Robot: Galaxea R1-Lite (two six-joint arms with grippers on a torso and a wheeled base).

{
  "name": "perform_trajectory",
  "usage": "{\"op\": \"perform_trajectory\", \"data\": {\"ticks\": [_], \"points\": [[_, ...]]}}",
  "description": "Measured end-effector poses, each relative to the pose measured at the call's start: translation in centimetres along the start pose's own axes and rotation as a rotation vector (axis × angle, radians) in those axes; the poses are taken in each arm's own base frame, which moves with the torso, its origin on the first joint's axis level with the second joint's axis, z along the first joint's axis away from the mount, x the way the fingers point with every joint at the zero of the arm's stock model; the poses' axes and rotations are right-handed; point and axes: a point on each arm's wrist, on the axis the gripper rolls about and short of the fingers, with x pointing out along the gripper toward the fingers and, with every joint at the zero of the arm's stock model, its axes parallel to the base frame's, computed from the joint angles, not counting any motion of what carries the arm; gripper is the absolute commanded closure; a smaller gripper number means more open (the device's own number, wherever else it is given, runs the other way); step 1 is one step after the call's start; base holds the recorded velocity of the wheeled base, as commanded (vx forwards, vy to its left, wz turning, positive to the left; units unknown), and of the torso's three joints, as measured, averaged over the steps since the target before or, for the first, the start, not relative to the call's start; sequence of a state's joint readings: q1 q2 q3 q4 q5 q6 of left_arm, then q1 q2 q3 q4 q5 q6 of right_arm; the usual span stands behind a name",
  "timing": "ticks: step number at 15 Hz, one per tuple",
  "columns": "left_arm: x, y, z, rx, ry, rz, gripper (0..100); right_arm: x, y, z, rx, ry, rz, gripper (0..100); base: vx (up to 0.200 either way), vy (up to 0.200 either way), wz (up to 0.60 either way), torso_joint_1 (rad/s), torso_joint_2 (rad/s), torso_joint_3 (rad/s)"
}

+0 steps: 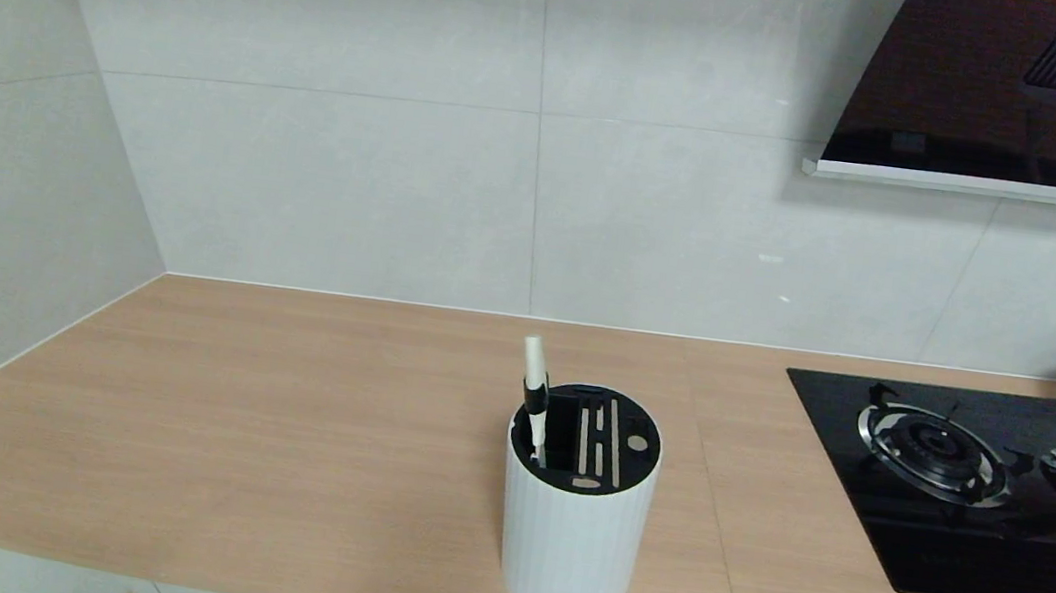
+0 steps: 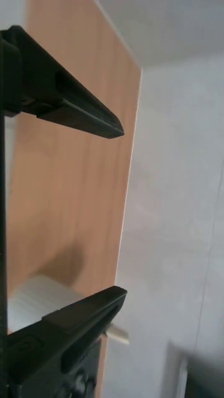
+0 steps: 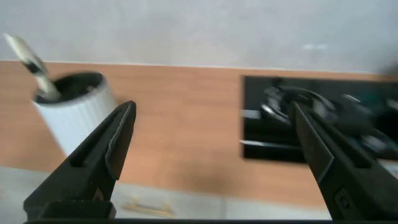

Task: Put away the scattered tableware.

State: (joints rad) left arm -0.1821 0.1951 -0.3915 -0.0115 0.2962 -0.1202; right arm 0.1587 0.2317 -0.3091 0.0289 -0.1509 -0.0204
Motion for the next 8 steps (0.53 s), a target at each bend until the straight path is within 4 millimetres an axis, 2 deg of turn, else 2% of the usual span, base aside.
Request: {"op": "perform_trajectory", "data": {"ticks": [4, 8], "points": [[-1.9, 0.1, -1.0, 0.015, -0.087, 0.134, 0, -1.8, 0.1, -1.4, -0.014, -0.062, -0.18, 0, 0.0, 0.0, 0.0, 0.0, 0.0, 0.0], [-1.6, 0.5, -6.0, 0.072, -0.002, 0.175, 0, -1.2, 0.4, -5.4, -0.022, -0.049, -0.202, 0, 0.0, 0.0, 0.0, 0.0, 0.0, 0.0]]}}
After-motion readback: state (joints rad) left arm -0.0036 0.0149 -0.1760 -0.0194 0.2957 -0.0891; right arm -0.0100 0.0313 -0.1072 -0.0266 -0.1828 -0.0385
